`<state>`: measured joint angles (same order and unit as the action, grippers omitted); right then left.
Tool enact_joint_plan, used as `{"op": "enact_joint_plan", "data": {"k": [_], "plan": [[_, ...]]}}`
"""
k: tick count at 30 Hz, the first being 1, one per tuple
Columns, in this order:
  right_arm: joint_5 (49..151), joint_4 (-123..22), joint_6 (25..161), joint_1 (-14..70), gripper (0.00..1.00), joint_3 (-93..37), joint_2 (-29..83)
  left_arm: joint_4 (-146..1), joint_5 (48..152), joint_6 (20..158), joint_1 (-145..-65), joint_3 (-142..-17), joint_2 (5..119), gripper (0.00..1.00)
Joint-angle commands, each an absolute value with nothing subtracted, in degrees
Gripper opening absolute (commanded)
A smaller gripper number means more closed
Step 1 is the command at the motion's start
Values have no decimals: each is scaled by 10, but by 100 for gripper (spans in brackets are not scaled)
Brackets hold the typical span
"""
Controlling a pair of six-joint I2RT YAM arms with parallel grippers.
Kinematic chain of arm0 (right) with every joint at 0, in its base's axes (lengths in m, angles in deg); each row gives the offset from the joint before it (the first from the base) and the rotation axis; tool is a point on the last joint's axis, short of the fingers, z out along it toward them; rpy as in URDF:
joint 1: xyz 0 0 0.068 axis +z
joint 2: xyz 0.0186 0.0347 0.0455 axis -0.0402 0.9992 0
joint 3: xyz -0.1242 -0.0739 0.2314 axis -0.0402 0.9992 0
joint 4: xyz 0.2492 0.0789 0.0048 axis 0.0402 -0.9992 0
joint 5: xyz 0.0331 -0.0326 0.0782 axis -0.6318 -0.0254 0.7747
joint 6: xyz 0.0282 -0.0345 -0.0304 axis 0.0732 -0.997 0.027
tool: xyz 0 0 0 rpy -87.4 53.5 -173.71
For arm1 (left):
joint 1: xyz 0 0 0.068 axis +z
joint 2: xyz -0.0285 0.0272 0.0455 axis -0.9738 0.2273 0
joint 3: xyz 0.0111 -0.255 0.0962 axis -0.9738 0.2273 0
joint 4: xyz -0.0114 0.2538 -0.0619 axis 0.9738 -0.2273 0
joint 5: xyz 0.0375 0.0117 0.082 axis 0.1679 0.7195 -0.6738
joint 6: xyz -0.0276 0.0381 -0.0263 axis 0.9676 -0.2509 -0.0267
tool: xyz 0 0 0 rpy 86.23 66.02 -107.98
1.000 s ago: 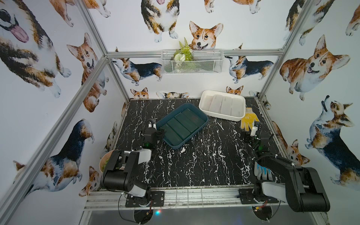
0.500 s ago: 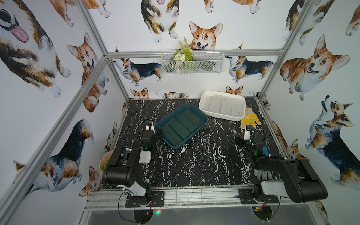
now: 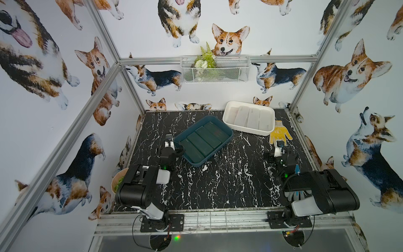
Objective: Place the pencil cases by color into the storage box
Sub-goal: Reset both arms
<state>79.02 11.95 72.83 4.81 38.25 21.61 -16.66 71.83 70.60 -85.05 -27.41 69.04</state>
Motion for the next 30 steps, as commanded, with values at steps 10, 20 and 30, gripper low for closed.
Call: {"op": "enact_joint_plan", "data": {"k": [10,20,30], "plan": [[833,21,779,2,100,334,215,-230,759,708,-824,-289,688,100],[825,68,782,0,100,355,221,-229,758,708,-825,-289,689,100],[885,-29,787,-21,100,298,229,-229,758,707,-825,-289,689,100]]}}
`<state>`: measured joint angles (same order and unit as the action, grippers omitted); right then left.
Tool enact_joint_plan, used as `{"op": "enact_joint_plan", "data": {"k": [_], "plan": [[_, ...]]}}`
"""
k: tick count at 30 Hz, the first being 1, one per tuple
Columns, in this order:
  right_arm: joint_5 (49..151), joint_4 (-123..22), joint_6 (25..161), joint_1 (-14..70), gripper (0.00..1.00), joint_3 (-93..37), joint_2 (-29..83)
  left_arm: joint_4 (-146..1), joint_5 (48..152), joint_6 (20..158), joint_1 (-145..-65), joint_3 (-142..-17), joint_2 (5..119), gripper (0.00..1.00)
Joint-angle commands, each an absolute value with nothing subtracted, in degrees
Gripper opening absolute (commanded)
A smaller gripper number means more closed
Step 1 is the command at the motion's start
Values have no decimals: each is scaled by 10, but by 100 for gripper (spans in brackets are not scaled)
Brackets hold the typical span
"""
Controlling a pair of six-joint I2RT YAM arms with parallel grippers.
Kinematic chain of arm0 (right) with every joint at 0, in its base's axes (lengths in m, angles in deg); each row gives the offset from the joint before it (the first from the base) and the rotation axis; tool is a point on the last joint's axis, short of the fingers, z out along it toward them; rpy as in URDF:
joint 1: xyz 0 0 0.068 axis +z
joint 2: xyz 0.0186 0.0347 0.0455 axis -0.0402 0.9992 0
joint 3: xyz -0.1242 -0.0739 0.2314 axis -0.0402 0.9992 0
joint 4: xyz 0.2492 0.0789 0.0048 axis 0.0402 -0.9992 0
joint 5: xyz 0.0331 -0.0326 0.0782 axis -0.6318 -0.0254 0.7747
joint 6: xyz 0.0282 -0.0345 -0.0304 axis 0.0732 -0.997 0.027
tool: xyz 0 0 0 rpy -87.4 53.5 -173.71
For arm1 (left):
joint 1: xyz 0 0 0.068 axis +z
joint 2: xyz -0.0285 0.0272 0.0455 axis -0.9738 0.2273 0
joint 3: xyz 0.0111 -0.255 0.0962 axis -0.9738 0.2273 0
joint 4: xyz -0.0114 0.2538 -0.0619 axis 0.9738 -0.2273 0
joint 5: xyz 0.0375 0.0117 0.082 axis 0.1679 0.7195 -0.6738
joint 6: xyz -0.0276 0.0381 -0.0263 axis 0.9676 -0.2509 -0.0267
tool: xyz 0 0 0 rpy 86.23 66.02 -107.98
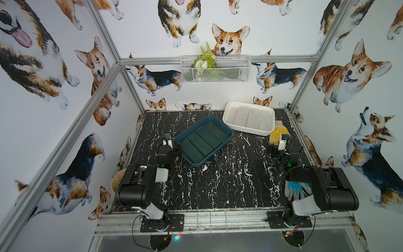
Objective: Place the pencil cases by color into the storage box
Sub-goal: Reset both arms
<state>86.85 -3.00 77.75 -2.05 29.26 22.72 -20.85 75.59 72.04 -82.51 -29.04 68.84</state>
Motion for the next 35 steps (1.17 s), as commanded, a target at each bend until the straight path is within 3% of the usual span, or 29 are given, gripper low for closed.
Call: {"op": "enact_joint_plan", "data": {"k": [1,35], "plan": [[882,-30,785,-21,100,300,226,-229,758,708,-825,-289,689,100],[872,-32,787,-20,100,297,229,-226,758,707,-825,-287,687,100]]}}
